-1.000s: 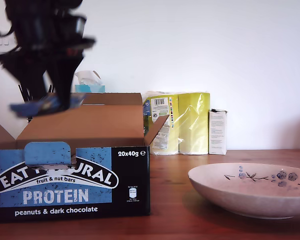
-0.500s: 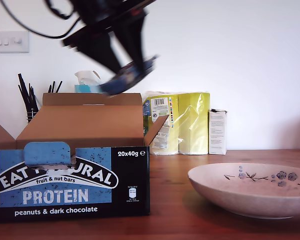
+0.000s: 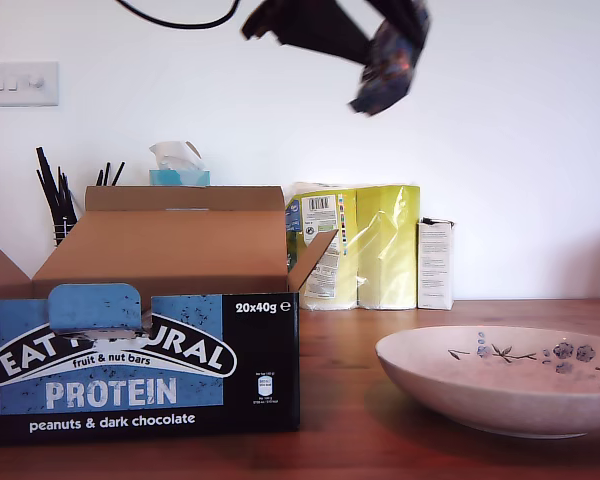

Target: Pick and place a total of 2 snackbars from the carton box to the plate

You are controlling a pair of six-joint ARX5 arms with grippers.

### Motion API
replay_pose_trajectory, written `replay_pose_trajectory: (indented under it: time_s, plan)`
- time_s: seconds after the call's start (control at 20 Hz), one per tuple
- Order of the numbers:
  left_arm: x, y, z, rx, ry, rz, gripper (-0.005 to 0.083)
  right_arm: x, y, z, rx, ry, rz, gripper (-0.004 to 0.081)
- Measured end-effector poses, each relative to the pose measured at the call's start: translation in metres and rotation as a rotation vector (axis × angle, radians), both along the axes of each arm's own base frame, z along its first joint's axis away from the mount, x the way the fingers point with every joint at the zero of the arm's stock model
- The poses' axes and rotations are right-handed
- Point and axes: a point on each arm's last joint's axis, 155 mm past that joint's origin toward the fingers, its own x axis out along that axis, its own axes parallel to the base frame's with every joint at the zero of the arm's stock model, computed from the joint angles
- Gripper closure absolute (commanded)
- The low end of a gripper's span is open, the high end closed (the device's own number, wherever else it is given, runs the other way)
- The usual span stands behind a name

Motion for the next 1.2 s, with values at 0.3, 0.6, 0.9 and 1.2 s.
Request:
replay_pose_trajectory:
  time_s: [0.3,0.6,0.9,1.2]
  plan:
    - [-0.011,-0.048,-0.039,0.011,0.001,-0.08,0.0578,-0.002,-0.01,0.003,-0.025,-0.027,-0.044,0.0783]
    - [-0.027,-0.091,-0.07,0.015,-0.045,-0.169,0.0578,-0.003,-0.014,0.007,-0.036,-0.038,-0.065,0.0783]
    - [-0.032,-0.112,-0.155,0.116,0.023,-0.198,0.0578,-0.001,-0.017,0.006,-0.047,-0.04,-0.082,0.0783]
    - [-0.031,-0.112,-0.174,0.147,0.029,-0.203,0.0578,-0.001,-0.017,0.007,-0.046,-0.041,-0.082,0.0783]
